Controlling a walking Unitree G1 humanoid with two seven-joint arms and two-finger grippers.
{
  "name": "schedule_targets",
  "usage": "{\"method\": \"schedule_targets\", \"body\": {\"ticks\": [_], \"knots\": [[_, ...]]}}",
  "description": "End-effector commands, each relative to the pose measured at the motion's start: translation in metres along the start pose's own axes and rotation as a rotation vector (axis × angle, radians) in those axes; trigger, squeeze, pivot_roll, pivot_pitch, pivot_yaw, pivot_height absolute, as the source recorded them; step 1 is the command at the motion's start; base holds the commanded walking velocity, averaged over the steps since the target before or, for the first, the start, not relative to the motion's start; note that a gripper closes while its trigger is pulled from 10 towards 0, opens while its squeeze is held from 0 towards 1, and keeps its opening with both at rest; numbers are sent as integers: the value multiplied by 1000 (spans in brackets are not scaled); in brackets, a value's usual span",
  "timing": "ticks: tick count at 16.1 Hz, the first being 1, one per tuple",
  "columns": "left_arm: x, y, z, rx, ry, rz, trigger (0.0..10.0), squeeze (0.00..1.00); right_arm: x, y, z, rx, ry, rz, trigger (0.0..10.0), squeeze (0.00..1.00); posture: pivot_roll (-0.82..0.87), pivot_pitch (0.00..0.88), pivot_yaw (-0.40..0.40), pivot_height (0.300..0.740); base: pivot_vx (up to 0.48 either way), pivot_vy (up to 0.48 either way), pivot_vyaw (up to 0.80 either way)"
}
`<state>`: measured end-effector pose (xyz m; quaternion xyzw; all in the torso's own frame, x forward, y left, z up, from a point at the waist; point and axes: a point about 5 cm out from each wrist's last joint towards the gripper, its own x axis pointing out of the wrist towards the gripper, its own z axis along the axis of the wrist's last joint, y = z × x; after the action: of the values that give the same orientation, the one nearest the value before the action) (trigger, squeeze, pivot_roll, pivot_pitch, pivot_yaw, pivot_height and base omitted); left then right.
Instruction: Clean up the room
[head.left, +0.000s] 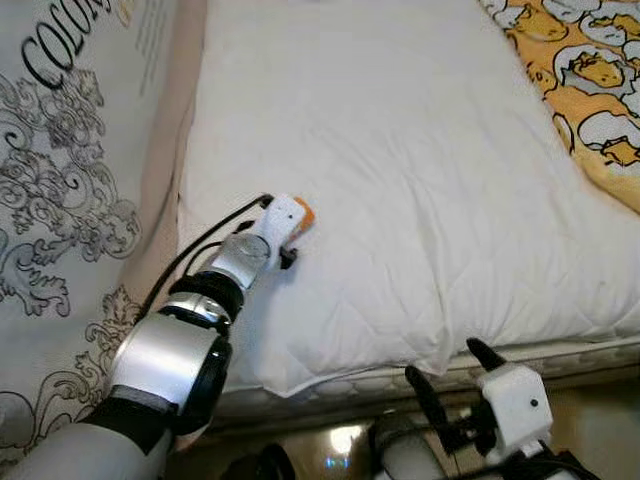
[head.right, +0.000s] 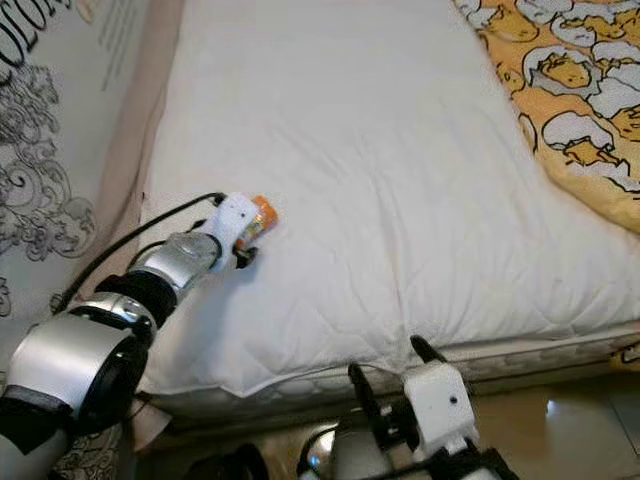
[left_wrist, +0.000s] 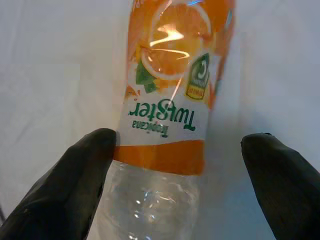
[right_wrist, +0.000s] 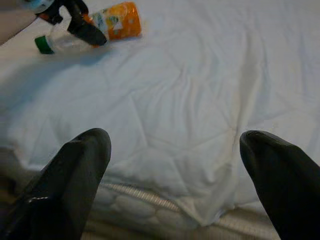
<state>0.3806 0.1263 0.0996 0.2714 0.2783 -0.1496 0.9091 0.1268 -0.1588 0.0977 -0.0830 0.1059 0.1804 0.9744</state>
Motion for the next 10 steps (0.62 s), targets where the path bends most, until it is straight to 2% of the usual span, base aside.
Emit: {"method": "schedule_targets", "body": {"ticks": [1, 2, 3, 4, 10], "knots": [[1, -2, -25, -21, 86, -1, 10000, 0, -7, 3, 2, 14, 16, 17, 10000, 0, -498, 264, 85, 736, 0, 0, 0], [1, -1, -28, -13, 95, 8, 10000, 0, -9, 4, 2, 15, 25, 19, 10000, 0, -499, 265, 86, 736, 0, 0, 0], [1, -1, -30, -17, 98, 5, 941, 0, -10, 4, 2, 17, 32, 18, 10000, 0, -501, 267, 82, 736, 0, 0, 0], [1, -1, -33, -15, 103, 3, 0, 0, -11, 5, 2, 17, 36, 18, 10000, 0, -500, 269, 82, 736, 0, 0, 0], [1, -7, -54, -55, 127, -21, 0, 0, 6, 2, 0, 20, 31, 16, 10000, 0, -451, 228, 81, 736, 0, 0, 0]]}}
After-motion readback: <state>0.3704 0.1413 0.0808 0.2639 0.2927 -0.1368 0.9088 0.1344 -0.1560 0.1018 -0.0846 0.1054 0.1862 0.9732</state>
